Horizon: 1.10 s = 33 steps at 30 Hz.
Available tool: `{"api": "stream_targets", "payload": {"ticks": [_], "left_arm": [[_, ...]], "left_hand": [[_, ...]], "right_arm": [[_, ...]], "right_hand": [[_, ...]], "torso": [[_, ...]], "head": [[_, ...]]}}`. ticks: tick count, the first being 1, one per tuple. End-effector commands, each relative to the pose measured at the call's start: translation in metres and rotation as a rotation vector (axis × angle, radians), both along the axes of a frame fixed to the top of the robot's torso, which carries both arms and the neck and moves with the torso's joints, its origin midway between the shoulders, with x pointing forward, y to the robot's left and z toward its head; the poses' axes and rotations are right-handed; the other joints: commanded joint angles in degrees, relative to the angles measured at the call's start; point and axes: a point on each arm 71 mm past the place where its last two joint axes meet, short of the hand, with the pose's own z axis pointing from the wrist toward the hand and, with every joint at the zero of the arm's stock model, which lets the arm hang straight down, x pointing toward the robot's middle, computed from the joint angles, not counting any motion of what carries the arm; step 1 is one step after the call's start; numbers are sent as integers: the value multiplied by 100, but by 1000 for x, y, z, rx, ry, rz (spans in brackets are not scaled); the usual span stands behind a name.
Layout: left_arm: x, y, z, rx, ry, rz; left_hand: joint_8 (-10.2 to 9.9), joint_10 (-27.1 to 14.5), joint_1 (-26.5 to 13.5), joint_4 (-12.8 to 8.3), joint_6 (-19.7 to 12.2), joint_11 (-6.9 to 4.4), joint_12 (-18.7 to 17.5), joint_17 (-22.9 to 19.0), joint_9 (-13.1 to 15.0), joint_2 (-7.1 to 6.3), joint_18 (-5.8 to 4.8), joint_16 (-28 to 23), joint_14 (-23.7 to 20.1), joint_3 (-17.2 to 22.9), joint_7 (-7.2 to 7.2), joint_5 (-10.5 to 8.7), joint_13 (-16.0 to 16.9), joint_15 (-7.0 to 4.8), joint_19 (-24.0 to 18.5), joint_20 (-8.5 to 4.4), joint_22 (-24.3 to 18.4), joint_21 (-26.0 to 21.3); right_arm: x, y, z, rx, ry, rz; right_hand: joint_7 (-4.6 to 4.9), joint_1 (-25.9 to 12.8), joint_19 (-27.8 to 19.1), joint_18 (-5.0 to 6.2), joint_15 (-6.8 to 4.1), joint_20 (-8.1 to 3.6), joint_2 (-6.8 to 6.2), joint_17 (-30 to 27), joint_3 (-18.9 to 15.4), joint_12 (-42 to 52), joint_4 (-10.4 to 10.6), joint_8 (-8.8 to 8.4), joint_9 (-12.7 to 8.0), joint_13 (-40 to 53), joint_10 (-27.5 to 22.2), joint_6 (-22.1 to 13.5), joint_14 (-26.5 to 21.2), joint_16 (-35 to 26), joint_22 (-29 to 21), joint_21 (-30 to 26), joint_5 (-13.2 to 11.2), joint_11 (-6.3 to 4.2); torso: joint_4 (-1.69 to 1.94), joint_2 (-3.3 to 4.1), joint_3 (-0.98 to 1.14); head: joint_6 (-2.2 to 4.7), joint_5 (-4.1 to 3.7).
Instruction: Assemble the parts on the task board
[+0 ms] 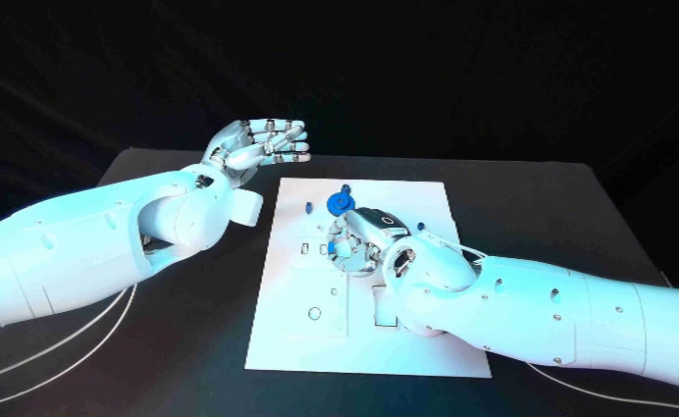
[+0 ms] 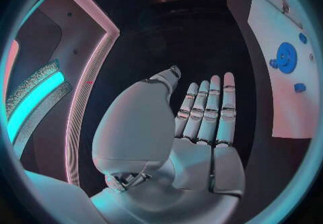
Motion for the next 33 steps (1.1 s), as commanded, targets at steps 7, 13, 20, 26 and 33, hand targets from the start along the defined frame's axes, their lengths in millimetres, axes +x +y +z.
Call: {"api": "stream_targets", "payload": {"ticks": [7,13,20,26,33], "left_arm": [[0,-1,1,-7,-3,-18],[1,0,0,11,1,-18],[3,1,-7,128,42,-57],[3,-1,-18,342,110,-124],[-2,-7,-38,712,259,-253]], "left_hand": [[28,-52,-56,-6,-45,-4,19,11,7,15,69,-31,-41,19,365,-27,-3,15,-50,-11,-8,-29],[30,-55,-59,-6,-49,-3,20,14,7,14,69,-33,-47,19,365,-27,-3,17,-52,-10,-9,-30],[144,323,-298,131,-86,-182,342,502,40,-80,77,778,729,-182,248,-37,99,-241,578,-274,197,467],[812,1192,-614,267,320,-628,1606,2492,338,-85,80,3736,2255,-501,-131,-59,774,-756,1763,-801,1005,1978],[2592,417,-1324,388,-80,-914,4859,5747,1429,230,-86,6741,3239,-861,-437,-6,3080,-994,1621,-1023,3528,4825]], "right_arm": [[-2,2,1,6,-13,28],[-6,-2,8,64,-54,28],[0,-22,27,222,-81,5],[18,-54,53,364,-29,-35],[35,-103,76,467,27,-140]], "right_hand": [[33,-24,67,-23,58,80,-163,1510,-253,-135,80,-81,-98,162,-158,-150,598,34,825,-95,15,33],[81,535,59,-12,110,119,72,1510,-1826,-204,567,-113,-370,38,-281,-308,598,34,811,-165,-175,81],[171,1352,-101,57,165,180,245,1414,-2294,-383,1177,-226,-621,-217,-537,-518,573,0,628,-485,43,158],[172,1400,-199,97,169,187,299,1357,-2236,-402,1178,-208,-644,-255,-588,-489,558,-21,517,-664,164,161],[141,1356,-193,96,150,176,338,1351,-2195,-366,1181,-117,-642,-245,-575,-367,557,-24,527,-662,246,137]], "torso": [[5,0,0],[5,-3,2],[-21,-38,10],[-27,-89,27],[-42,-146,58]], "head": [[1,-2],[2,12],[-1,45],[-22,80],[-35,105]]}}
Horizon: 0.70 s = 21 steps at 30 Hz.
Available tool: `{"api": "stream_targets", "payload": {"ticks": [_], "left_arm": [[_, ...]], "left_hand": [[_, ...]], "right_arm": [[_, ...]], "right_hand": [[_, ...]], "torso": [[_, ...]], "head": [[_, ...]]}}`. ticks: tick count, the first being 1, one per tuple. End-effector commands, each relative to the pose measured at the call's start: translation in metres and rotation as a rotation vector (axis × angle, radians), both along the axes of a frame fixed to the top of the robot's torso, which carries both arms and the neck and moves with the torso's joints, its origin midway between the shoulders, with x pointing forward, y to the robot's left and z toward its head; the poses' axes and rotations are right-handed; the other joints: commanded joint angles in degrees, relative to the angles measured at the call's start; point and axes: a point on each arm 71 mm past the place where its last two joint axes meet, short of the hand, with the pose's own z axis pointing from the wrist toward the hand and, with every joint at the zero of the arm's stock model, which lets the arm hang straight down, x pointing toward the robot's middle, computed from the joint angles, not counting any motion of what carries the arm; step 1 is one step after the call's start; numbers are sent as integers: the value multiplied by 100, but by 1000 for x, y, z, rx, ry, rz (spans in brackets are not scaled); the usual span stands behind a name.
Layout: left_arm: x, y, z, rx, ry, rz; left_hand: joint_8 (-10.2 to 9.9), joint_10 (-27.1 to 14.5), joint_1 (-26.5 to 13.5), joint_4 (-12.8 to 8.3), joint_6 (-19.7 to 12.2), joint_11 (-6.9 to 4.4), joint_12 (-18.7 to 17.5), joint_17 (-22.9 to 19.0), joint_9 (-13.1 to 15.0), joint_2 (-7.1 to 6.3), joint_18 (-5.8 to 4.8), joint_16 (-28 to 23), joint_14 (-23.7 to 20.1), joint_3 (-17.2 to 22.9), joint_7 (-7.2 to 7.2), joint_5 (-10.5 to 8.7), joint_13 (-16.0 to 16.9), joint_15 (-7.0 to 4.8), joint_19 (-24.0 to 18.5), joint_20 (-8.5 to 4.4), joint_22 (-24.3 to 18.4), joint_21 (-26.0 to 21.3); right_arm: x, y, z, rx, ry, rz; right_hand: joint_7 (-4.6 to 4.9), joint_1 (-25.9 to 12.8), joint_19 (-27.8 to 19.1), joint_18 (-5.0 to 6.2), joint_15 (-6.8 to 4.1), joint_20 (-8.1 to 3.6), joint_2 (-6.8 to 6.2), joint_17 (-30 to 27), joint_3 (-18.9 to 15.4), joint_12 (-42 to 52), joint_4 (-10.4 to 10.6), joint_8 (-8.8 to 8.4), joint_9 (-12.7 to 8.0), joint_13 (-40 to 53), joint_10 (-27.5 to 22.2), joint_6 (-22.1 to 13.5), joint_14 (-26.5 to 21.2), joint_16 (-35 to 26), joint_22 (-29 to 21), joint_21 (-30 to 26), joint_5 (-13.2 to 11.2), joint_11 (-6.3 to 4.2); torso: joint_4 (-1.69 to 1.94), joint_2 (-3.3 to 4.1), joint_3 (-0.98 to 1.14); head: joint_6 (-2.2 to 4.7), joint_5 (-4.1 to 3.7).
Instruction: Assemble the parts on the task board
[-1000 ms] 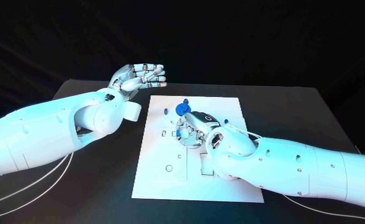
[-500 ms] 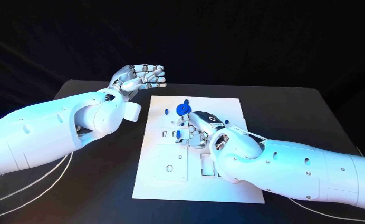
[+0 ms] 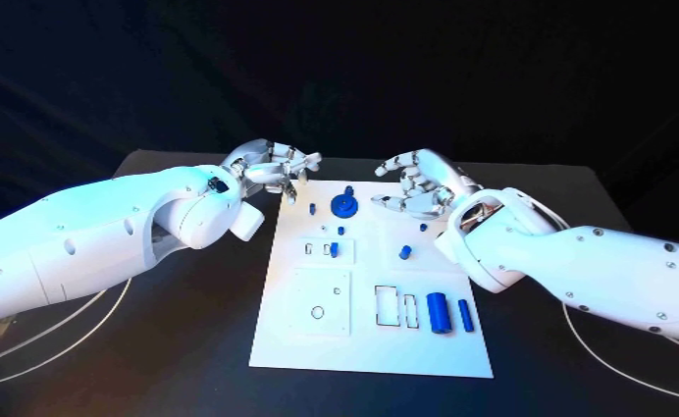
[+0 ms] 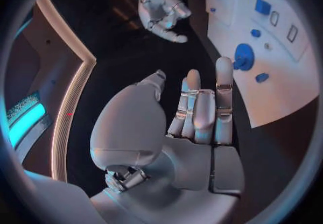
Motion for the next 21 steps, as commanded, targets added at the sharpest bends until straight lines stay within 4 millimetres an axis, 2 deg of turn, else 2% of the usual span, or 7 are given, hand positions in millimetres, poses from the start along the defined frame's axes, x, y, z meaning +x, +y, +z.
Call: {"api": "stream_targets", "payload": {"ticks": [1,3,4,8,10,15,21], "left_arm": [[-7,-5,-19,387,138,-138],[-8,-9,-22,496,166,-171],[-8,-10,-23,544,173,-185],[-5,-21,-24,700,180,-250],[-3,-27,-25,759,179,-280],[2,-42,-27,864,171,-328],[9,-54,-27,912,163,-344]], "left_hand": [[462,520,-262,15,86,-156,1003,682,287,85,-201,458,389,-163,-157,11,1043,-119,459,-91,1203,900],[623,851,-269,17,143,-232,1420,904,409,125,-266,588,503,-199,-235,24,1601,-184,645,-153,1625,1189],[682,948,-299,20,162,-251,1542,988,461,148,-293,635,541,-222,-260,22,1773,-207,711,-175,1787,1295],[805,1162,-382,18,203,-303,1785,1179,583,201,-354,741,622,-285,-316,22,2133,-255,873,-218,2159,1529],[831,1169,-438,23,200,-312,1799,1196,618,218,-362,750,630,-315,-324,15,2154,-265,889,-228,2209,1565],[859,1113,-628,23,137,-312,1767,1207,698,265,-374,752,633,-439,-324,6,2131,-269,896,-236,2292,1626],[864,1101,-693,24,110,-308,1766,1222,727,298,-380,758,636,-488,-319,6,2141,-265,901,-234,2328,1650]], "right_arm": [[4,-17,5,150,78,-24],[7,-30,9,162,85,-53],[8,-35,10,166,88,-66],[12,-50,11,168,99,-100],[13,-54,11,168,104,-110],[15,-59,11,163,116,-121],[16,-61,10,155,125,-130]], "right_hand": [[0,-10,-26,94,25,-6,53,1347,41,28,6,45,-5,9,-22,61,557,-24,527,-4,38,-28],[-2,-16,-21,92,24,-7,56,1344,44,39,5,50,-6,18,-12,66,556,-25,532,4,47,-30],[-3,-19,-18,91,23,-8,58,1340,46,45,5,54,-6,23,-6,71,555,-27,536,9,53,-32],[-6,-26,-18,91,21,-10,59,1339,48,44,4,60,-6,20,-7,77,554,-27,536,7,62,-34],[-7,-29,-17,91,20,-10,59,1337,48,44,4,63,-6,19,-7,81,554,-28,536,8,66,-35],[-8,-32,-19,92,19,-11,58,1333,48,39,4,65,-7,11,-13,82,553,-30,534,3,71,-36],[-6,-35,-22,94,16,-14,58,1333,53,31,0,61,-14,0,-23,65,553,-30,530,-4,89,-37]], "torso": [[-22,-52,32],[-24,-70,40],[-24,-80,45],[-28,-99,66],[-27,-106,80],[-25,-119,97],[-23,-112,95]], "head": [[-12,29],[-25,44],[-25,48],[-47,70],[-56,75],[-71,100],[-69,108]]}}
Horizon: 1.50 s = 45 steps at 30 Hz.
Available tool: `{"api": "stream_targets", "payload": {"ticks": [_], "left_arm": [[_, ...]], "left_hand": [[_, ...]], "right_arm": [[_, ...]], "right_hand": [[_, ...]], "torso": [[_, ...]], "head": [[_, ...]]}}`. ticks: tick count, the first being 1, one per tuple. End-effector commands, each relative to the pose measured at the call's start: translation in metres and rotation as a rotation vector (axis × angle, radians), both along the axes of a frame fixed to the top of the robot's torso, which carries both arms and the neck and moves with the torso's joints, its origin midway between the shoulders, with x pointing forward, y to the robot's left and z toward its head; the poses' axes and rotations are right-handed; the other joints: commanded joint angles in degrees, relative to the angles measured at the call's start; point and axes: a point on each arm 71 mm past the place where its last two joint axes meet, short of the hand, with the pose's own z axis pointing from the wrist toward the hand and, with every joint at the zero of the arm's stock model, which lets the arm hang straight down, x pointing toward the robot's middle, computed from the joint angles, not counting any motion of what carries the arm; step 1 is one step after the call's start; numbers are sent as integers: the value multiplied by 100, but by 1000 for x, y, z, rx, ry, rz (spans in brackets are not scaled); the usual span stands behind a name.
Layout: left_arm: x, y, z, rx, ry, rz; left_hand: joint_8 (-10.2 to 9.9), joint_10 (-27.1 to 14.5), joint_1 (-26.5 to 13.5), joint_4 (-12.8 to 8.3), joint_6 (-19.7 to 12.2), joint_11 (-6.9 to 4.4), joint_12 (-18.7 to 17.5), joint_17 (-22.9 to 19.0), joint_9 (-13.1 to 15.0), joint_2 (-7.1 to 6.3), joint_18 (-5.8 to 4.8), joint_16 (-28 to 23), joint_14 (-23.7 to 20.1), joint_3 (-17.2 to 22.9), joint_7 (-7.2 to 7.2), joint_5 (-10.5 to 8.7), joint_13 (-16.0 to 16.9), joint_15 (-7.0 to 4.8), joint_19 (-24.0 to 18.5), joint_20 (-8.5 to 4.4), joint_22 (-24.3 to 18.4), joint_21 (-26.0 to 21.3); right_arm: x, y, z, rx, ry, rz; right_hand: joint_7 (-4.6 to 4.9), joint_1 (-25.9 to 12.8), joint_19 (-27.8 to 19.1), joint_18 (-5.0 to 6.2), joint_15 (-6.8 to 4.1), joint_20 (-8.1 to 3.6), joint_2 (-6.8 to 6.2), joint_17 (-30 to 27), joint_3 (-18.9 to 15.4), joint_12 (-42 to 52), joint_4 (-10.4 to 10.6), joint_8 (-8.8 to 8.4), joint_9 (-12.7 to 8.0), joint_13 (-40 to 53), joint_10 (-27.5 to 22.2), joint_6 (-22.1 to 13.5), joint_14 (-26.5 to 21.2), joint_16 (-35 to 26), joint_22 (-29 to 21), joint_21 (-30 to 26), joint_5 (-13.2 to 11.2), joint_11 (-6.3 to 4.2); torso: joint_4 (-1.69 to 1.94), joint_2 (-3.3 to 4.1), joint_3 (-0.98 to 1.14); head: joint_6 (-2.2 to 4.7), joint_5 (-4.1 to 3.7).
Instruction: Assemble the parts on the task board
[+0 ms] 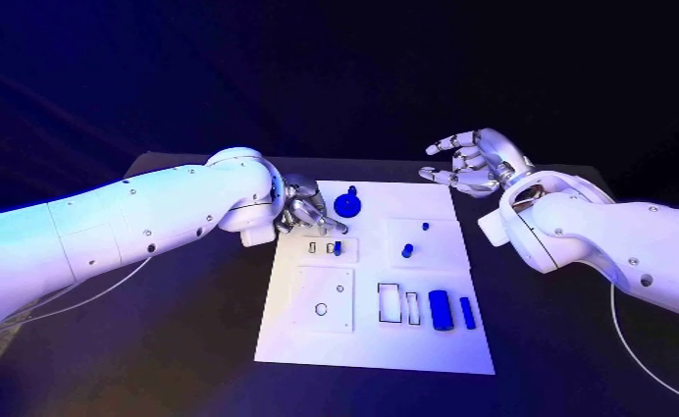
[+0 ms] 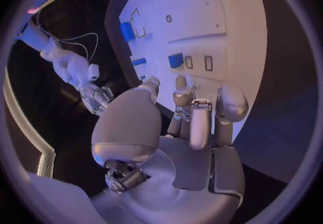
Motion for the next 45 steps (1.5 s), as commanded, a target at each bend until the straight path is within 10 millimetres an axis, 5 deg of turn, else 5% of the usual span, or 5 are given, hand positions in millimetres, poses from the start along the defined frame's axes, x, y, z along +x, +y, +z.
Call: {"api": "stream_targets", "payload": {"ticks": [1,27,45], "left_arm": [[2,-1,-2,126,7,-40],[7,-31,-16,138,87,-87],[5,-33,-19,138,121,-105]], "left_hand": [[27,-38,-87,7,-51,4,-13,1023,17,7,-72,42,448,-49,10,5,16,-35,43,-3,25,33],[26,-142,-161,-3,-99,11,-104,1137,76,102,-102,106,484,-141,17,16,-103,-27,107,6,202,135],[45,-134,522,-19,-74,-23,-132,1161,239,285,-108,116,485,228,-25,46,-57,-43,69,12,309,225]], "right_arm": [[0,0,-1,4,20,14],[3,5,-4,-8,45,24],[5,5,-6,-20,55,22]], "right_hand": [[-9,-11,-22,94,16,-14,35,1340,24,8,-1,15,-6,-6,-7,27,554,-28,532,-4,17,-20],[-10,-11,-28,97,15,-17,41,1334,35,4,-4,16,-12,-14,-13,17,553,-30,524,-17,32,-21],[-11,-6,-29,97,14,-19,57,1325,57,4,-7,21,-18,-19,-16,13,550,-34,523,-23,62,-22]], "torso": [[-1,5,-1],[-1,16,-21],[5,12,-10]], "head": [[-2,7],[-43,-34],[-88,-47]]}}
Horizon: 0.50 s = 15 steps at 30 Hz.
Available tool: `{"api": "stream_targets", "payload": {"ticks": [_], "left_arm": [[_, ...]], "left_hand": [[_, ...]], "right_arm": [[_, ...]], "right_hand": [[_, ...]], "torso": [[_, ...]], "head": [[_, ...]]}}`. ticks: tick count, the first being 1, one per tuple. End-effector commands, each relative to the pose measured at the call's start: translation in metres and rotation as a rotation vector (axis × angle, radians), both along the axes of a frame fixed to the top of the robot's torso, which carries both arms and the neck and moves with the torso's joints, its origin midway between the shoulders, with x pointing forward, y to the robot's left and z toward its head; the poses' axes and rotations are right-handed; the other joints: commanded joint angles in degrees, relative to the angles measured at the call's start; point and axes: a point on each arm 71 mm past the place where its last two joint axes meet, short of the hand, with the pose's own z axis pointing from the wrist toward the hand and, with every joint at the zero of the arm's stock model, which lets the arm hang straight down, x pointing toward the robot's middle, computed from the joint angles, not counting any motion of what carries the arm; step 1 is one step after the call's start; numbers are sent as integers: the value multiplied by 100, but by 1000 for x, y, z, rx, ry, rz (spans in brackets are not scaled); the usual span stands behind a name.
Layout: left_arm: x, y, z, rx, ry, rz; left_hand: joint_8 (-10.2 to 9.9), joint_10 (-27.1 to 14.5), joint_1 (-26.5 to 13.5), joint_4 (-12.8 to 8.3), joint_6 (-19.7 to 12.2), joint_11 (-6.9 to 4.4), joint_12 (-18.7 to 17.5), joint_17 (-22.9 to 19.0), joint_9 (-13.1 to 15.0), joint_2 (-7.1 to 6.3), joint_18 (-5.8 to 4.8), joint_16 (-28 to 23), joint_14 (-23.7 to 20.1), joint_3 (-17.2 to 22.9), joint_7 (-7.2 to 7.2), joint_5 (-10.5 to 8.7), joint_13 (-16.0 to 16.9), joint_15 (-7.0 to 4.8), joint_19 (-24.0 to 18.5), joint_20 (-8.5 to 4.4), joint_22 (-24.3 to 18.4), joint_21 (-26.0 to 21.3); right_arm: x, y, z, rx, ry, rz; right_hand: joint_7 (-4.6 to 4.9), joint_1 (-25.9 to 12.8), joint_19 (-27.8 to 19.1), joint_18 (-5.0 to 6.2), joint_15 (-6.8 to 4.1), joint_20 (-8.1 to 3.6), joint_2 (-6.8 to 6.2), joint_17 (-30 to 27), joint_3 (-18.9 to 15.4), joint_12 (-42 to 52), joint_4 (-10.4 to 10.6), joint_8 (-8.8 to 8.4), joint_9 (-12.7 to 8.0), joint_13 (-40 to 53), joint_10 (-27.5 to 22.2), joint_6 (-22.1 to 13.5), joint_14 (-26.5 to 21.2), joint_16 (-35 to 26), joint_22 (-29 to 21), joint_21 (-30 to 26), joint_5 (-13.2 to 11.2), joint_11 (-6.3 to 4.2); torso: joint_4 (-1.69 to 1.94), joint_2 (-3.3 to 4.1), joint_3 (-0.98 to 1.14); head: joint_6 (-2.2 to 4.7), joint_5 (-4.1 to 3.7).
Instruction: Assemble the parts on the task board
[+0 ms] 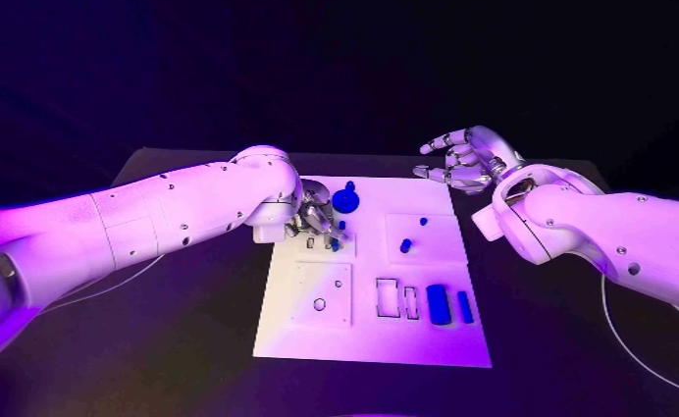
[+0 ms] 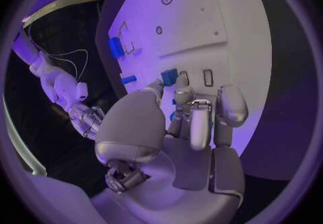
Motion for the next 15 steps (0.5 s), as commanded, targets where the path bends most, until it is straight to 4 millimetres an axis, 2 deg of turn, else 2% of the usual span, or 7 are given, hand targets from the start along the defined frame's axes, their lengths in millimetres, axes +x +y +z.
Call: {"api": "stream_targets", "payload": {"ticks": [1,8,11,13,15], "left_arm": [[-2,-2,0,-4,36,-20],[-4,-3,-1,-10,53,-24],[-3,-2,-1,-16,59,-19],[-3,-2,-1,-22,63,-14],[-3,-1,-1,-33,68,-6]], "left_hand": [[50,19,120,-2,10,-36,2,1163,36,-9,-109,22,486,97,-68,22,43,-48,-6,3,14,42],[71,37,261,-4,21,-62,-4,1163,109,-36,-110,20,487,326,-96,27,53,-71,-14,-11,33,58],[121,63,353,-3,54,-91,-5,1177,199,-70,-109,27,493,577,-129,25,73,-96,-26,-27,35,64],[144,86,426,-5,44,-110,-8,1182,283,-116,-110,29,496,877,-146,23,93,-111,-27,-44,49,74],[213,136,545,-26,27,-135,1,1187,457,-250,-112,29,499,1546,-163,0,145,-138,-23,-70,74,88]], "right_arm": [[0,1,-1,-11,9,15],[1,2,-2,-13,11,14],[1,2,-2,-14,12,14],[2,2,-3,-15,13,14],[2,1,-3,-16,14,13]], "right_hand": [[-10,-7,-29,97,14,-20,58,1327,41,5,9,21,-5,-5,-12,13,550,-34,525,-23,39,-18],[-10,-7,-29,97,14,-20,58,1327,41,5,9,21,-5,-5,-12,13,550,-34,525,-23,39,-18],[-10,-7,-29,97,14,-20,58,1327,41,5,9,21,-5,-5,-12,13,550,-34,525,-23,39,-18],[-11,-3,-31,98,13,-21,64,1321,52,8,6,25,-7,-4,-9,14,548,-36,523,-28,52,-19],[-11,-3,-31,98,13,-21,64,1321,52,8,6,25,-7,-4,-9,14,548,-36,523,-28,52,-19]], "torso": [[2,2,3],[-2,3,5],[0,2,5],[3,-1,6],[6,-2,6]], "head": [[-5,2],[-15,7],[-17,11],[-23,9],[-26,13]]}}
